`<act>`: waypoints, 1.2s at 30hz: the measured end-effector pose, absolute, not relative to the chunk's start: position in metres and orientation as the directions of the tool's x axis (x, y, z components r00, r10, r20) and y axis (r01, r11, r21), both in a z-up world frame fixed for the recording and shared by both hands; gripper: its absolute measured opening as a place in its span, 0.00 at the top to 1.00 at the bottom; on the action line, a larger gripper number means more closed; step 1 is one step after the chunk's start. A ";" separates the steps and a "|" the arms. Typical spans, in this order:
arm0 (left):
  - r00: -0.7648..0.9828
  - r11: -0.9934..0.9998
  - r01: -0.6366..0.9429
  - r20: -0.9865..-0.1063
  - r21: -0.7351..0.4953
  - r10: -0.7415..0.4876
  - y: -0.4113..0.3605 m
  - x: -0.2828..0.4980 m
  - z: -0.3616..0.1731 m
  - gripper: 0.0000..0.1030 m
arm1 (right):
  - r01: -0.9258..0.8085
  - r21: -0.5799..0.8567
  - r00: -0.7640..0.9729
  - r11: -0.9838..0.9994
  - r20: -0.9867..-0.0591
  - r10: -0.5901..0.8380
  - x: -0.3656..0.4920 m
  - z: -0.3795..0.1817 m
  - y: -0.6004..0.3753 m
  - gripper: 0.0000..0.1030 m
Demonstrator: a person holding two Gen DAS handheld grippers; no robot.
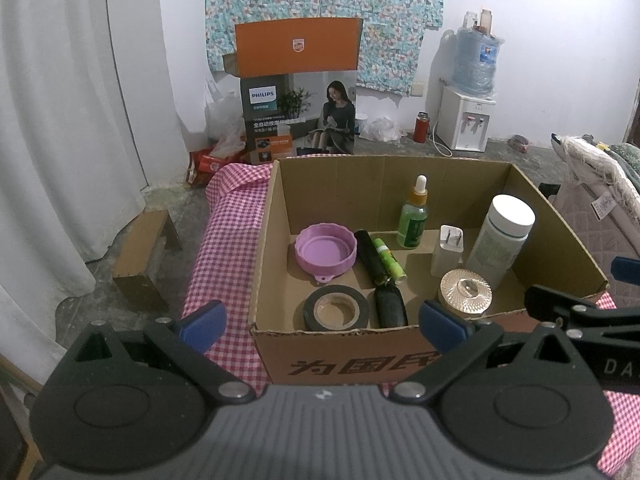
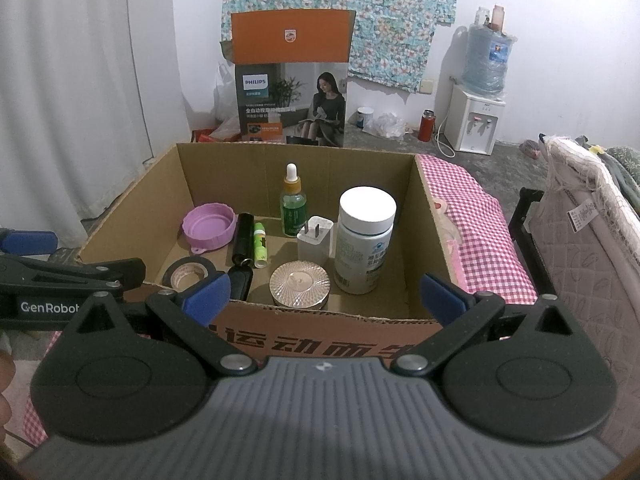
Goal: Organize rigid objects
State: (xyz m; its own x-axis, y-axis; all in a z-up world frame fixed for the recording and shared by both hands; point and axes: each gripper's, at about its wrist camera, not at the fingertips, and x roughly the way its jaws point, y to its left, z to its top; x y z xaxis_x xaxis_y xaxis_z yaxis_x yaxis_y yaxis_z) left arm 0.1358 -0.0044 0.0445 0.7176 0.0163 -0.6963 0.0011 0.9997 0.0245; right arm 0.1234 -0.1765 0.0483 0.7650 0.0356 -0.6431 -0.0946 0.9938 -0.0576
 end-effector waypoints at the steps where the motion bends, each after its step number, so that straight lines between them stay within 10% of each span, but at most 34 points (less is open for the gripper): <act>1: 0.718 1.000 0.001 -0.696 0.025 0.017 -0.005 0.136 0.045 0.00 | -0.094 -0.057 0.765 0.994 -0.643 0.036 0.123 0.048 -0.177 0.01; 36: 0.717 1.000 -0.002 -0.697 0.029 0.021 -0.004 0.135 0.046 0.00 | -0.091 -0.051 0.762 0.995 -0.646 0.037 0.123 0.049 -0.177 0.01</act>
